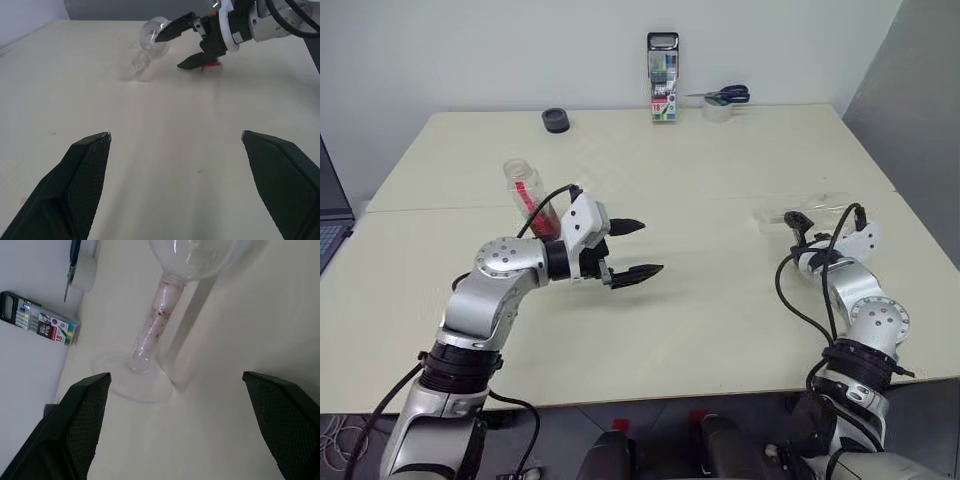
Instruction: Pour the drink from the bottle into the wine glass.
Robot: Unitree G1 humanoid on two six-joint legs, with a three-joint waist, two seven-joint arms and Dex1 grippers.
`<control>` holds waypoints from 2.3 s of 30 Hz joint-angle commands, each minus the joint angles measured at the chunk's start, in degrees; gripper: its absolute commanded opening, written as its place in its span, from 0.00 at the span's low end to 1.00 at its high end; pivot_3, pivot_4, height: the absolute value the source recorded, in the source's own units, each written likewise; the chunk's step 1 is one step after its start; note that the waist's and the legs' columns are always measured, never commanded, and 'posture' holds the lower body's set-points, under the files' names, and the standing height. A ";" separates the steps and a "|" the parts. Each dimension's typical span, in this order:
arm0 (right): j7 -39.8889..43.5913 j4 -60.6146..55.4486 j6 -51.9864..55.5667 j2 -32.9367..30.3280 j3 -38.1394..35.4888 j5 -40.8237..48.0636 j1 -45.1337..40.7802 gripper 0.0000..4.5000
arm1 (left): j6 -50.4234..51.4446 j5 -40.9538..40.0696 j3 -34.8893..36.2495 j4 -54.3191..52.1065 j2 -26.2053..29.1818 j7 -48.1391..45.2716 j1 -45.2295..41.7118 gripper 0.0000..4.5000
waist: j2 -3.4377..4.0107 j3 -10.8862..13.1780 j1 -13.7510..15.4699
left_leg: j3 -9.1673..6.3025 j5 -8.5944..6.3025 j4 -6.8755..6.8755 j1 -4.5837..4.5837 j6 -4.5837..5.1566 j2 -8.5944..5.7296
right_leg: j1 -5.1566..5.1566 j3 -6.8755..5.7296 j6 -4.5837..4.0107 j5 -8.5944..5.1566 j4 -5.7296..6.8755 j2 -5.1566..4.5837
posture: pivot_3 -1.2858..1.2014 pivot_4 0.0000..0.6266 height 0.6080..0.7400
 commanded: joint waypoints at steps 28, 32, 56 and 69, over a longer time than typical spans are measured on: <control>25.66 58.43 -32.98 -8.33 0.21 -10.48 -22.73 0.70 | 0.92 -0.73 2.13 -5.34 3.86 1.31 -0.05 1.00 | -0.09 -0.06 -1.18 | 0.29 -0.03 -0.01 0.40 0.06 0.17 | 0.26 0.17 -0.07 0.05 0.03 0.03 | 0.52 0.24 1.00; 25.39 60.54 -34.45 -8.76 0.41 -11.66 -23.43 0.37 | 1.53 -0.87 2.41 -6.44 4.07 1.75 0.56 1.00 | -0.09 -0.06 -1.68 | 0.33 -0.03 -0.04 0.39 0.06 0.22 | 0.23 0.22 -0.07 0.06 0.03 0.02 | 0.52 0.24 1.00; 32.66 21.25 -35.17 -2.16 38.22 -47.06 3.55 0.05 | 8.14 -3.90 8.16 -18.88 5.86 9.23 15.05 1.00 | -0.06 -0.10 -2.06 | -0.32 -0.01 -0.11 0.27 -0.01 0.22 | 0.12 0.16 -0.09 0.05 -0.04 -0.06 | 0.52 0.24 1.00; 36.50 21.93 -37.71 -1.78 42.79 -52.00 2.57 0.05 | 8.61 -4.06 13.02 -21.40 4.57 16.95 20.94 1.00 | -0.19 -0.19 -1.68 | -0.22 -0.02 -0.13 0.59 0.00 0.26 | 0.33 0.10 -0.11 0.04 -0.03 0.02 | 0.52 0.24 1.00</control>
